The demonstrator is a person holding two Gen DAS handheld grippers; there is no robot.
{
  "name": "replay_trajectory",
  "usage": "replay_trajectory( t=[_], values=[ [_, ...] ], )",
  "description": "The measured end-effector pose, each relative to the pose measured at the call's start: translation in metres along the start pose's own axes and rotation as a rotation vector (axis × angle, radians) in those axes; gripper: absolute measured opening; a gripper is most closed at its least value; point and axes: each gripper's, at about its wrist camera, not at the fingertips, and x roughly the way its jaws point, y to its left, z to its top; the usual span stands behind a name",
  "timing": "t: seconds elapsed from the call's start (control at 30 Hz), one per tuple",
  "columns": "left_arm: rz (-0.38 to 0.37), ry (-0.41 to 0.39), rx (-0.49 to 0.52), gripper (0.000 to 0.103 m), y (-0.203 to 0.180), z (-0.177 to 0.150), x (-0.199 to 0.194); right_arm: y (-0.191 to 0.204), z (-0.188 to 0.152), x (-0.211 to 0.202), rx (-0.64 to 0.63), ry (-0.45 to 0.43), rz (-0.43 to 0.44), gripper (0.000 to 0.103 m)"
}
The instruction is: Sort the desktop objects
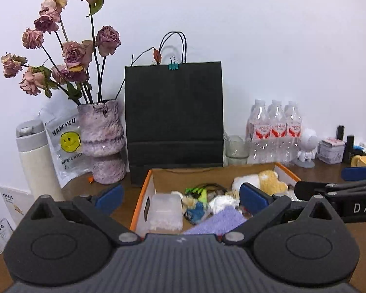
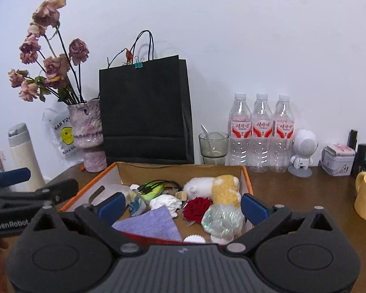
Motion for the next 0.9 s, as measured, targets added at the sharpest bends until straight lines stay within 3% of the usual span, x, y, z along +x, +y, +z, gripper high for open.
replay_trajectory(
  t=[0.27, 0.33, 0.63, 0.77, 0.9],
  values=[
    [-0.041, 0.034, 0.008, 0.103, 0.010, -0.029, -0.057, 0.013, -0.031, -0.047, -0.011, 0.031, 0.012, 0.103],
    [-0.067, 0.058, 0.015, 0.103, 0.014, -0.040, -0.073, 0.017, -0.046, -0.065, -0.010, 0.035, 0.029, 0.103],
    [-0.050, 0.132, -0.022, 0.103, 0.029, -0.106, -0.150, 0.038, -0.124, -0.145, -0.038, 0.098, 0.008, 0.103],
    [-0.017, 0.196, -0.042, 0.103, 0.034, -0.126, -0.160, 0.045, -0.152, -0.170, -0.044, 0.128, 0.025, 0.103],
    [-0.021, 0.255, -0.059, 0.103, 0.034, -0.133, -0.150, 0.055, -0.163, -0.170, -0.080, 0.134, 0.022, 0.103]
  ],
)
